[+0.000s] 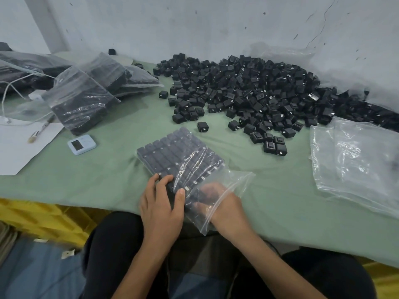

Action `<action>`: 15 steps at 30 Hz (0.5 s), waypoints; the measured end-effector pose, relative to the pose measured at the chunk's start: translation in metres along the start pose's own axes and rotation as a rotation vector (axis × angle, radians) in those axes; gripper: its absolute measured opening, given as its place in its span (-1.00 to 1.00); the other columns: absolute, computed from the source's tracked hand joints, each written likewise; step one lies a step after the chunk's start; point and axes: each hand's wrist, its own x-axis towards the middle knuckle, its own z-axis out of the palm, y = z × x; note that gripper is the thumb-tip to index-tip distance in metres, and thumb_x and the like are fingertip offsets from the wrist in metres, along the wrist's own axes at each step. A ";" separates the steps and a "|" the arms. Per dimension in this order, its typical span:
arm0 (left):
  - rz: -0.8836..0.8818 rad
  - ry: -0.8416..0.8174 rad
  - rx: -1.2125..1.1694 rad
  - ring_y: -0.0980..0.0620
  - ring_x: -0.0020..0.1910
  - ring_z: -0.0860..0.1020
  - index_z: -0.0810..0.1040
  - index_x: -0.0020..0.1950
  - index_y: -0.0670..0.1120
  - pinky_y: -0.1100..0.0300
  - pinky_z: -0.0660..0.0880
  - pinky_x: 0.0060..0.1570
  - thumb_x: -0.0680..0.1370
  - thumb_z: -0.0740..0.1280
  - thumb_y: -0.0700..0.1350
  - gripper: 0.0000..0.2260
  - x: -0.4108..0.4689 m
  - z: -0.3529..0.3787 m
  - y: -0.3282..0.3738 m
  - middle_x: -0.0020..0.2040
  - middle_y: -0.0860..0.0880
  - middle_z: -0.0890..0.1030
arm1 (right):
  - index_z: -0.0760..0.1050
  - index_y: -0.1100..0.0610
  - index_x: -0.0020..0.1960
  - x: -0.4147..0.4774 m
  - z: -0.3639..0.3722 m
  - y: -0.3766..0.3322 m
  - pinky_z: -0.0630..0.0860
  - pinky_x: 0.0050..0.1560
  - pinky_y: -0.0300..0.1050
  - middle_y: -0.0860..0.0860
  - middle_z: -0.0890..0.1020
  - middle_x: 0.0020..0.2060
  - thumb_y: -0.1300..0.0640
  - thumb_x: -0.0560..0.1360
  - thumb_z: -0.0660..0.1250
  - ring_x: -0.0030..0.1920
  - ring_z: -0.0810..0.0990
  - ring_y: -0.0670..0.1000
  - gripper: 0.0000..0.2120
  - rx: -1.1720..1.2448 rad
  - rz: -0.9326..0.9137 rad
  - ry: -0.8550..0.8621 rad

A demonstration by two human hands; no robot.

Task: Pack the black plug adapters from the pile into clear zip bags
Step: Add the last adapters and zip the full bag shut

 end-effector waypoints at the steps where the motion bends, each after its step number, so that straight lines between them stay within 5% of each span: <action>1: 0.001 0.004 -0.001 0.02 0.50 0.19 0.37 0.36 0.19 0.14 0.00 0.39 0.61 0.28 0.09 -0.68 0.000 0.000 0.000 0.53 0.07 0.20 | 0.55 -0.10 0.02 0.000 -0.001 0.001 0.62 0.01 -0.03 -0.09 0.69 -0.11 -0.05 0.36 0.52 -0.07 0.66 -0.15 -0.73 -0.031 -0.006 -0.010; 5: -0.004 0.009 0.002 0.03 0.50 0.19 0.37 0.37 0.18 0.16 -0.01 0.39 0.58 0.17 0.17 -0.64 -0.001 0.000 0.002 0.53 0.07 0.20 | 0.55 -0.15 0.00 -0.002 -0.001 0.004 0.61 -0.05 -0.19 -0.17 0.68 -0.13 -0.27 0.30 0.44 -0.11 0.65 -0.20 -0.66 -0.044 -0.022 -0.011; 9: -0.017 0.006 -0.004 0.04 0.50 0.19 0.37 0.39 0.17 0.18 -0.02 0.40 0.57 0.15 0.18 -0.61 -0.002 0.000 0.004 0.53 0.08 0.20 | 0.57 -0.17 -0.02 0.001 -0.001 0.005 0.58 -0.12 -0.30 -0.18 0.68 -0.12 -0.09 0.45 0.45 -0.12 0.66 -0.19 -0.86 0.010 -0.057 -0.013; 15: -0.020 -0.008 0.024 0.01 0.50 0.19 0.34 0.41 0.18 0.13 0.02 0.41 0.62 0.18 0.16 -0.65 -0.002 0.001 0.002 0.55 0.07 0.18 | 0.62 -0.06 0.18 0.003 -0.003 0.004 0.62 -0.14 -0.18 -0.08 0.69 0.01 0.11 0.58 0.37 -0.04 0.70 -0.07 -0.80 0.206 -0.022 -0.125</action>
